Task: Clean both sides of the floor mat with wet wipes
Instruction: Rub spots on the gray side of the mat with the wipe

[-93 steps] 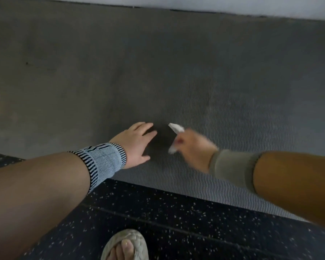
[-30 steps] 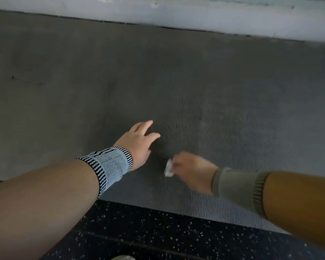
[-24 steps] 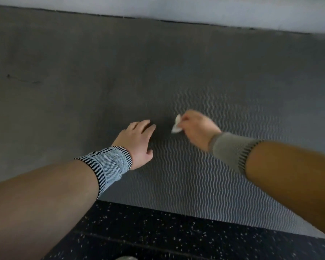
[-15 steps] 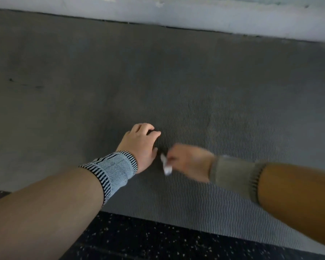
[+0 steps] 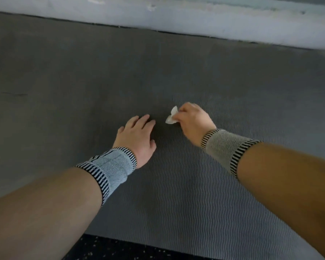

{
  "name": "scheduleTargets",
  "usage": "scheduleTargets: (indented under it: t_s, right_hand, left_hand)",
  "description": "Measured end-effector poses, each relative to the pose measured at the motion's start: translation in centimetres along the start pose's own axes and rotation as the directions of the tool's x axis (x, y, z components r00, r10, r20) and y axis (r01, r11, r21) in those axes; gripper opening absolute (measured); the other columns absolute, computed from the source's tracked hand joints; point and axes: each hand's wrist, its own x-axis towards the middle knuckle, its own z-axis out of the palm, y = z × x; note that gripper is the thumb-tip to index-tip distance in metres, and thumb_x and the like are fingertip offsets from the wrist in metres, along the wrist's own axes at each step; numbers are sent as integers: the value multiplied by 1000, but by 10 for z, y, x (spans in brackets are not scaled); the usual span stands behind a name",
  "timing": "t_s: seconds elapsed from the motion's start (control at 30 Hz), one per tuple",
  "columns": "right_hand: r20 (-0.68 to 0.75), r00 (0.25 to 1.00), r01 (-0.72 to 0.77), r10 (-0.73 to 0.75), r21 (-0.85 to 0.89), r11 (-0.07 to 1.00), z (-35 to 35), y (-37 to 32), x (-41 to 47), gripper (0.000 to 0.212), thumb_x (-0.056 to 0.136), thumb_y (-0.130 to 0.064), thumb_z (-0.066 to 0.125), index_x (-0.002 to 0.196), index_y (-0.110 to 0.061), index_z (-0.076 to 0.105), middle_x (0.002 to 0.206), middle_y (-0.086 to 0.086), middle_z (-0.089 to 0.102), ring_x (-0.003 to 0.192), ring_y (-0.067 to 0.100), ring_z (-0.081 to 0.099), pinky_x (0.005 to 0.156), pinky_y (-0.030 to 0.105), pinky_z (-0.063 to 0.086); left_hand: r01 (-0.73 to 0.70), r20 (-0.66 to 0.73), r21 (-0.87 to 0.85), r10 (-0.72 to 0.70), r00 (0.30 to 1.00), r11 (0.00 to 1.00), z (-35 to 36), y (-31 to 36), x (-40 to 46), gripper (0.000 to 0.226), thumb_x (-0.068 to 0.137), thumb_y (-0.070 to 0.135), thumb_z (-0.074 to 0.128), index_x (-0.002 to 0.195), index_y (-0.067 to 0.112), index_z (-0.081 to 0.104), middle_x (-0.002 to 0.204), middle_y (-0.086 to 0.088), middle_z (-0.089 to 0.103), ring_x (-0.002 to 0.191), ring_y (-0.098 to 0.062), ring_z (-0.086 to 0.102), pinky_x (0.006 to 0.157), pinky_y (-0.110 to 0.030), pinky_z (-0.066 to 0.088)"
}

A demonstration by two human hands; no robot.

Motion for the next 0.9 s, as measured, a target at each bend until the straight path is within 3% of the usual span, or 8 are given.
scheduleTargets:
  t_s: [0.17,0.27,0.37,0.5,0.6,0.77,0.83,0.9]
  right_hand:
    - [279,875,394,-395,62,917,-7,-11,-75,22,70,1,70,87,-13,69,84,2,59,75,18,56,66,32,56]
    - [134,980,158,-146,-84,984,-23,28,-22,16,84,-5,58,90,-15,69,84,-1,58,79,19,58,75,34,53]
    - [-10,978,-208,208,-22,978,-23,55,10,19,90,-11,54,101,-16,68,103,4,58,94,21,57,84,31,47]
    - [308,951,-22,-18,125,992,-21,12,-54,16,79,-8,65,89,-20,69,94,12,65,72,18,51,61,28,46]
    - [429,886,195,-174,-4,981,-28,13,-56,27,83,-2,64,107,-15,65,100,4,59,87,19,57,80,32,54]
    - [-30,972,-235,234,-82,968,-30,26,23,20,94,-15,49,100,-10,67,94,6,54,85,21,56,78,28,46]
    - [176,979,-80,101,-125,989,-18,9,12,20,92,-14,47,99,-13,66,88,2,54,83,24,56,73,31,48]
    - [457,869,199,-188,24,980,-11,-14,-12,29,89,-24,40,104,-17,64,88,-1,53,83,23,55,71,28,45]
  left_hand:
    - [100,103,12,-100,990,995,-24,10,23,94,84,68,51,154,24,6,162,-1,-5,148,-26,-2,116,-53,20]
    - [124,294,89,-145,945,988,-36,21,39,117,74,74,59,154,18,-6,161,-10,-14,148,-33,-6,116,-52,24]
    - [110,439,223,-201,876,969,-42,36,50,135,67,73,68,151,10,-17,157,-20,-20,146,-42,-8,116,-52,23]
    - [151,481,249,-257,838,957,-45,46,60,140,67,64,75,148,4,-22,156,-24,-22,144,-46,-9,111,-51,30]
    - [167,487,214,-254,836,962,-41,47,58,142,66,62,78,147,3,-22,155,-25,-23,143,-49,-10,106,-51,38]
    - [186,513,179,-253,820,966,-30,44,64,143,65,61,78,146,1,-24,151,-28,-29,140,-53,-15,111,-54,33]
    - [171,511,172,-237,826,970,-30,45,64,141,67,59,79,146,1,-24,150,-29,-30,139,-54,-17,112,-55,31]
    - [218,494,113,-245,834,969,-30,46,62,139,69,49,82,147,4,-23,151,-25,-31,140,-50,-19,110,-54,34]
